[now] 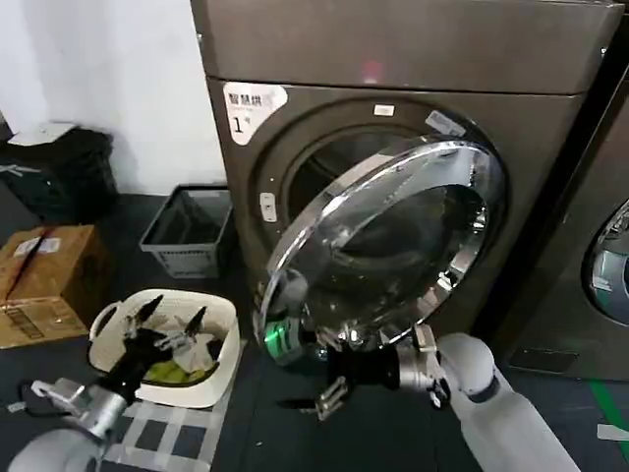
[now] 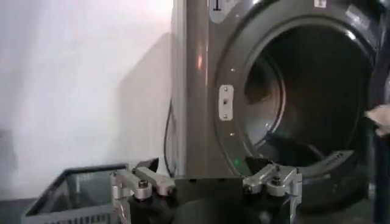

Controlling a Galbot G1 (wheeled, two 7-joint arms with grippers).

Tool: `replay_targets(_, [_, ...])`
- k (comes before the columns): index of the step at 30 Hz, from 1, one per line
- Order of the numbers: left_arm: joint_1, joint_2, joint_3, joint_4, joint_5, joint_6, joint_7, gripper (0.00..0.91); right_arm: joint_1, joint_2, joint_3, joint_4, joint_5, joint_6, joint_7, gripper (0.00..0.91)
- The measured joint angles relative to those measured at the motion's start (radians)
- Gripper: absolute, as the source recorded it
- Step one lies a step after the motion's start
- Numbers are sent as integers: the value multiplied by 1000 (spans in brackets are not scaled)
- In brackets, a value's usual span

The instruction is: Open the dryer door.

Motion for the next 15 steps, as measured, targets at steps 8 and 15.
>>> replay_targets(8, [-18, 28, 36, -9, -11, -17, 21, 907, -99, -19, 67, 61, 12, 17, -14, 907])
replay_targets(15, [-32, 60, 73, -39, -52, 15, 28, 907, -184, -41, 146, 113, 24, 22, -27, 907])
